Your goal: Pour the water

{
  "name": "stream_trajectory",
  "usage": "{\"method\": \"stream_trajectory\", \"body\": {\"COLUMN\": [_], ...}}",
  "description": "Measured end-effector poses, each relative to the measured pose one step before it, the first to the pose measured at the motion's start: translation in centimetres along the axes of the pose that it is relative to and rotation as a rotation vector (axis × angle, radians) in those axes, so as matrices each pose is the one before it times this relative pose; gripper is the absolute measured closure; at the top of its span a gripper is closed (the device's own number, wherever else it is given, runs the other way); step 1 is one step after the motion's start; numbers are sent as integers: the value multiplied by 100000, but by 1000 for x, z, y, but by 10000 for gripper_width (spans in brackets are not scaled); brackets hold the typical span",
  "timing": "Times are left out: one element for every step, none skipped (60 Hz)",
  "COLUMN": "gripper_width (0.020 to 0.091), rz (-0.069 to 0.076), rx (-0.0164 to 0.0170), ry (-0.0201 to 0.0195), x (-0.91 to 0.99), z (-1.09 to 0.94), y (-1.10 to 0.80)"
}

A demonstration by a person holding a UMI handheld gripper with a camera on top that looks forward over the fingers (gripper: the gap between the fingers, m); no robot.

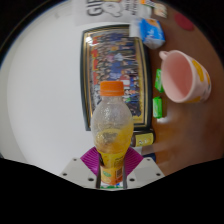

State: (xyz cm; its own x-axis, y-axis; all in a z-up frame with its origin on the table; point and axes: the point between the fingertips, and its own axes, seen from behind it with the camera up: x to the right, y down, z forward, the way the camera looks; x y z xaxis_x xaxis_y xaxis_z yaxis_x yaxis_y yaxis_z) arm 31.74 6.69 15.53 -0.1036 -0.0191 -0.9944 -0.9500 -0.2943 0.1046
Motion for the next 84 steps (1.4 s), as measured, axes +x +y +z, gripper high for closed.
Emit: {"method": "stream_trajectory", "body": {"gripper_width": [815, 813, 814, 814, 814, 813, 812, 813, 814, 813, 814, 812, 814, 813, 813, 812, 811, 814, 814, 813, 814, 810, 810, 812, 814, 813, 814, 814, 813, 812, 812, 813, 813, 813, 813, 811, 812, 813, 814, 813, 813, 812, 811, 811, 812, 814, 813, 813, 813, 812, 813, 814, 813, 814, 814, 814, 814, 813, 813, 815, 815, 814, 815, 815, 815, 816, 815, 815, 816, 814, 814, 814, 814, 813, 815, 813, 812, 813, 812, 812, 813, 812, 813, 813], "rz": [3641, 4137, 3436, 3778, 3765, 3704, 3496, 3362, 3338, 3320, 2949, 3278, 1379, 1609, 1052, 457, 76, -65, -68, -65, 483, -108, -233, -290, -430, -790, -1346, -1785, -2098, -2306, -2566, -2442, -3373, -3555, -3880, -4222, -4590, -4821, -5112, -5354, -5000, -5702, -5823, -6062, -6098, -6141, -6195, -6182, -6078, -5858, -5667, -5794, -5928, -5882, -5827, -5667, -5332, -5242, -4804, -4594, -4527, -4267, -4169, -3854, -3259, -3099, -2732, -2421, -2181, -2225, -1289, -1767, -400, -721, -554, -429, -300, -159, 1, 59, -80, 215, 461, 547], "rx": [92, -42, -134, -381, -97, 184, 121, 264, -308, 105, 514, 309, 483, -145, 51, 206, 79, -279, -565, -523, -37, -500, -621, -406, -538, -474, -408, -554, -646, -714, -711, -657, -452, -569, -528, -525, -449, -304, -188, -77, -282, 368, 284, 504, 680, 767, 839, 1040, 1059, 1358, 1322, 786, 1271, 1320, 1055, 786, 541, 1257, 543, 457, 629, 199, -28, -50, -1095, -618, -745, -910, -1028, -443, -1539, 415, -1970, -1485, -1410, -1163, -995, -998, -899, -796, 26, -520, -561, -425], "ry": [-578, -357, -797, -1070, -1124, -886, -766, -888, -1054, -997, -770, -330, -470, -410, 4, 399, 560, 441, 211, 221, 942, 574, 389, 415, 389, 585, 750, 968, 1002, 1010, 1086, 1275, 1285, 1075, 1076, 1118, 1153, 1146, 1207, 1097, 259, 1806, 906, 960, 956, 1058, 1151, 1152, 1091, 237, 951, 2407, 1474, 1613, 1721, 1845, 1963, 1177, 2203, 2261, 2395, 2239, 2230, 2318, 2238, 1995, 1842, 1605, 1344, 976, 1053, 822, 663, 609, 485, 439, 299, 87, 17, 19, 214, -51, -154, -214], "x": [163, -105, 195, 61, 79, 80, 63, 55, -1, 16, 29, -185, 260, 81, 130, 194, 197, 140, 65, 40, -39, 109, 22, -70, -22, -19, -32, -28, -65, -95, -113, -173, -204, -165, -225, -289, -287, -293, -351, -375, -358, -497, -341, -313, -262, -183, -145, -111, -81, 268, 173, 61, 407, 483, 604, 721, 816, 1164, 1003, 1166, 1126, 1195, 1230, 1261, 1154, 1129, 1106, 1001, 906, 885, 767, 843, 672, 566, 511, 496, 419, 341, 295, 294, 302, 249, 216, 157], "z": [-33, -146, 155, -72, -33, -71, -95, -53, -66, -53, -74, -187, 281, -23, 8, -27, 0, -12, -42, -66, -240, 6, 14, 42, -32, -27, -30, -28, -25, -29, -14, -201, 34, -84, -82, -144, -154, -175, -198, -221, -408, -34, -265, -298, -326, -331, -424, -411, -443, -591, -652, -89, -448, -428, -408, -385, -366, -628, -283, -168, -129, -102, -49, 25, 172, 76, 114, 173, 180, 222, 216, 293, 240, 257, 278, 282, 278, 279, 263, 246, 334, 142, 209, 196], "y": [-275, -257, -216, -161, -241, -305, -266, -293, -249, -321, -413, -204, -267, -211, -230, -227, -165, -48, 28, 28, 76, 61, 92, 86, 89, 87, 102, 134, 161, 165, 166, 291, 127, 100, 77, 59, -16, -102, -207, -273, -452, -230, -552, -491, -678, -759, -779, -817, -852, -1031, -1296, -425, -919, -887, -747, -662, -552, -675, -332, -215, -60, 35, 182, 198, 358, 563, 612, 670, 776, 980, 672, 1180, 737, 906, 925, 873, 848, 813, 759, 709, 740, 650, 575, 509]}}
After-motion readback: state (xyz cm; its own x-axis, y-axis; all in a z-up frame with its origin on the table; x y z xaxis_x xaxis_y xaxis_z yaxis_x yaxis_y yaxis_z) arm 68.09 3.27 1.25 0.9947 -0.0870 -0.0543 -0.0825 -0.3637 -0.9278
